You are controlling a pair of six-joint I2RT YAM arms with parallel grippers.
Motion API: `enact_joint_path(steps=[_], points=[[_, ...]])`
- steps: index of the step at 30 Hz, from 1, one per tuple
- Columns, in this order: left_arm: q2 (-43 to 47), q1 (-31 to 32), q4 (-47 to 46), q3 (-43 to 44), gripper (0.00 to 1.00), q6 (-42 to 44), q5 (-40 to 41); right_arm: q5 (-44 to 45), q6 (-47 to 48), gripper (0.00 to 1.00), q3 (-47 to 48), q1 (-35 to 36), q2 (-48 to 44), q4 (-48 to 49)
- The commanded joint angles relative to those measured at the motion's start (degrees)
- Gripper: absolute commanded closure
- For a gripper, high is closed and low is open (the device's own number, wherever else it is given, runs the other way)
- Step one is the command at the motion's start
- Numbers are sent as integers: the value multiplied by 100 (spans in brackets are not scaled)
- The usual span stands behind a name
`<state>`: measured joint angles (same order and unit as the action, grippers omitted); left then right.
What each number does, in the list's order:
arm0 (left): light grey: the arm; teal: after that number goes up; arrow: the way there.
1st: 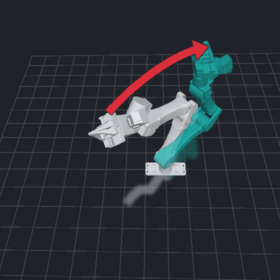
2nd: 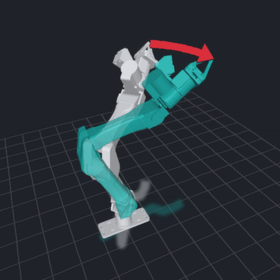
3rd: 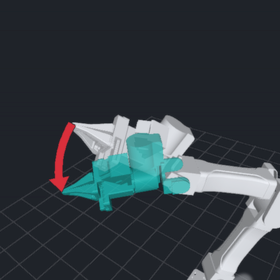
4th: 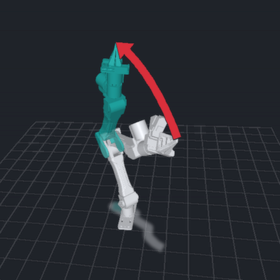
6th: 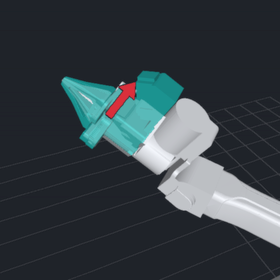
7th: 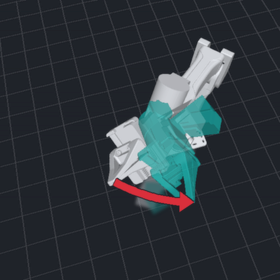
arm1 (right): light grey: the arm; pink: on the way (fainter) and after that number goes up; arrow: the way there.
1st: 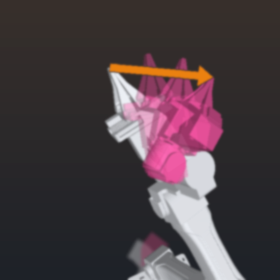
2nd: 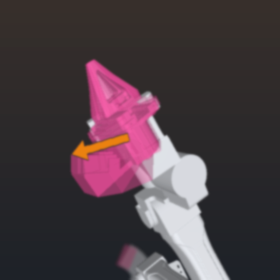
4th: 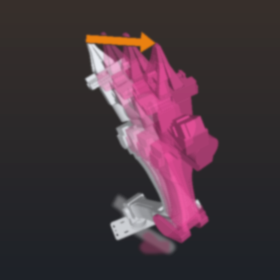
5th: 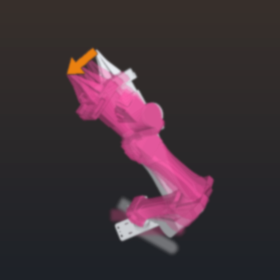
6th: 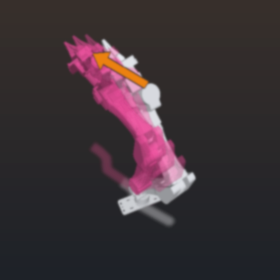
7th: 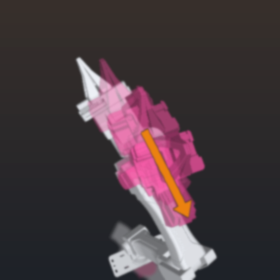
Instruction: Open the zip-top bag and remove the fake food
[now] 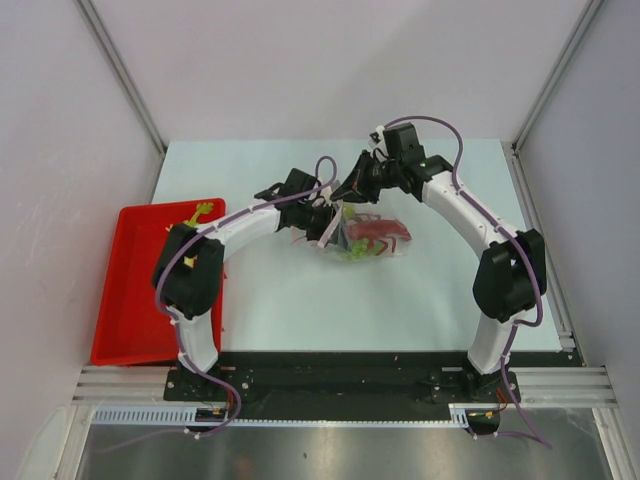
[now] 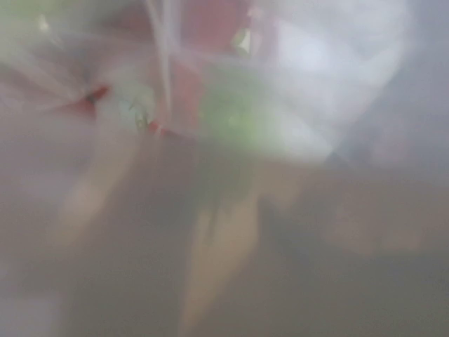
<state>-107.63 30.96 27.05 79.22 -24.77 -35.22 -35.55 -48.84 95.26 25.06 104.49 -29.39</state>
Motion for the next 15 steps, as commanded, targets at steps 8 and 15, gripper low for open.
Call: enact_joint_path(steps=[8,15], points=[[-591,112,-859,-284,47,-511,-11,136,164,100,1,236,-236,118],[-960,147,-1166,-468,47,-642,278,452,506,100,-579,289,-315,-58]])
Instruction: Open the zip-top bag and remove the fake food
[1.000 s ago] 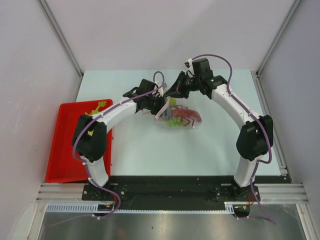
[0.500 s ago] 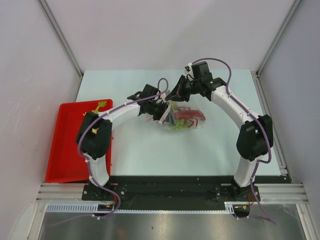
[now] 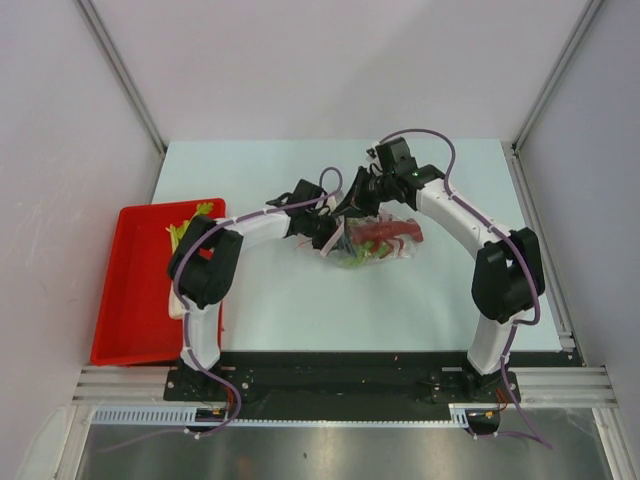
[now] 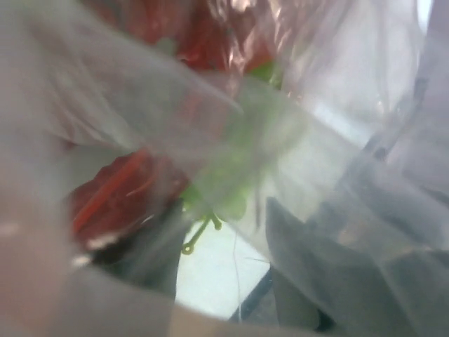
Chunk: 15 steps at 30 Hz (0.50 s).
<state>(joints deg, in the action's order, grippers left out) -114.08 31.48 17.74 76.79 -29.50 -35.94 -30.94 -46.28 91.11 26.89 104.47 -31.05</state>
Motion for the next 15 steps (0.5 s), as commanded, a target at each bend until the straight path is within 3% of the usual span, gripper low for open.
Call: enact_joint_path(steps=[1,6,13,15], points=[[-342,103,-305,-270,49,-197,403,9,312,100,-172,123,-278,3],[-431,112,-587,-349,55,-364,764,61,427,100,-199,141,-181,-112],[-615,130,-482,-402,52,-311,835,79,471,100,-225,141,-172,-130],[-624,130,-569,-420,62,-346,721,70,480,100,-225,141,-181,-130]])
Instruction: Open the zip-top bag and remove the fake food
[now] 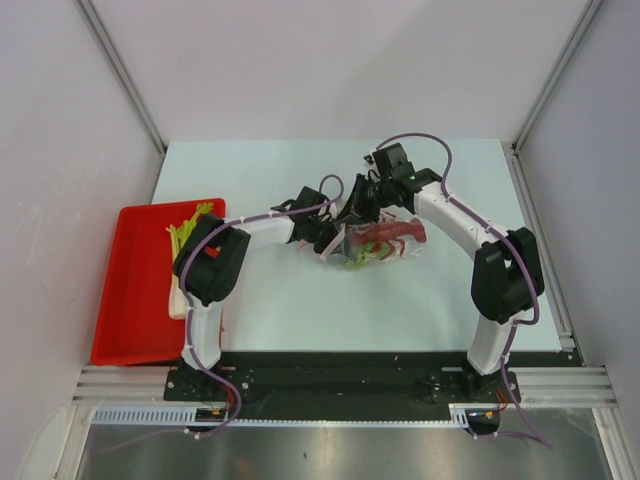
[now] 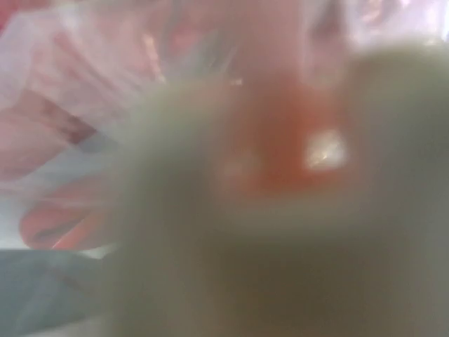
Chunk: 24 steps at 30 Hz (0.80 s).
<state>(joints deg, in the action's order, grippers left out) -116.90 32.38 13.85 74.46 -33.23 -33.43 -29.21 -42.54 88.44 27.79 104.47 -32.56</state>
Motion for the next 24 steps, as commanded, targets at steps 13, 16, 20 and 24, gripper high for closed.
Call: enact_joint_path(steps=[13,16,20,24], points=[[413,40,740,358,95,466,521,310,782,100,-20,-2,-365,-383],[624,31,1057,613,96,633,548,442,949,100,-29,-37,-427,-462],[844,31,1489,982,96,800,601,653,1090,100,-55,-54,-497,-567],[1020,23,1928,1421,97,924,767,916,1449,100,-82,24,-567,-699]])
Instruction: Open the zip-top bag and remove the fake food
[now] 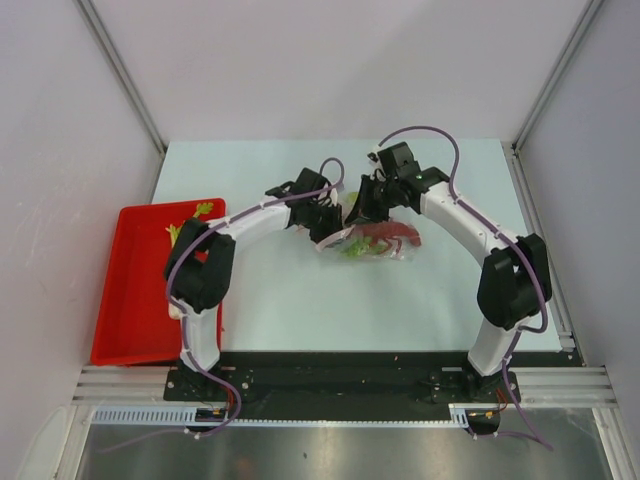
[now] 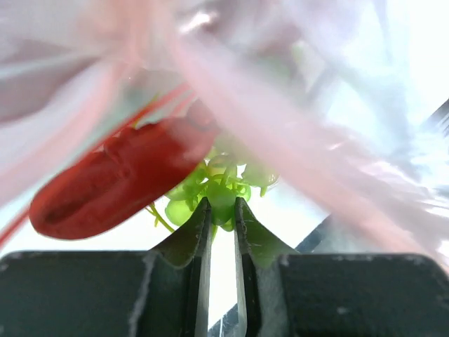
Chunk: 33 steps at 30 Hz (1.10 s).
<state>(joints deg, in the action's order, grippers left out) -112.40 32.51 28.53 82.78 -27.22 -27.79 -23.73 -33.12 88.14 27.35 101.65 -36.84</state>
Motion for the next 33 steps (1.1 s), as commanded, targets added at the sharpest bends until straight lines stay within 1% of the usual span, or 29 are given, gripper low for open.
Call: enact_joint_path(steps=[1,4,8,11,12,17,18,19,21,25,29,32,33], points=[[596,10,504,668,97,340,195,438,604,100,-60,112,-294,-306],[658,10,706,985,97,367,151,685,789,100,-77,183,-347,-455],[789,10,1031,1327,99,428,397,948,878,100,-69,139,-470,-430],[877,10,1224,1433,100,586,677,1019,843,100,-42,-45,-549,-438],[912,10,1425,1512,100,647,792,1010,860,100,-42,-194,-567,-438],[1132,-34,1822,1680,100,999,1240,852,948,100,-25,-503,-629,-429],[1298,-43,1796,1680,100,1017,1311,843,983,100,-25,-529,-602,-429],[1404,-43,1761,1671,100,1035,1555,852,1018,100,-33,-538,-585,-455],[1589,-52,1656,1662,100,1035,1706,861,1036,100,-25,-529,-541,-499],[1932,-61,1568,1733,100,886,1716,896,1089,100,-34,-512,-532,-421],[2046,-69,1532,1767,100,614,1811,773,1089,100,28,-503,-444,-420],[2204,-78,1620,1899,100,490,2365,703,1106,100,19,-494,-391,-429],[2274,-70,1672,1943,100,481,2740,677,1115,100,19,-503,-374,-447]])
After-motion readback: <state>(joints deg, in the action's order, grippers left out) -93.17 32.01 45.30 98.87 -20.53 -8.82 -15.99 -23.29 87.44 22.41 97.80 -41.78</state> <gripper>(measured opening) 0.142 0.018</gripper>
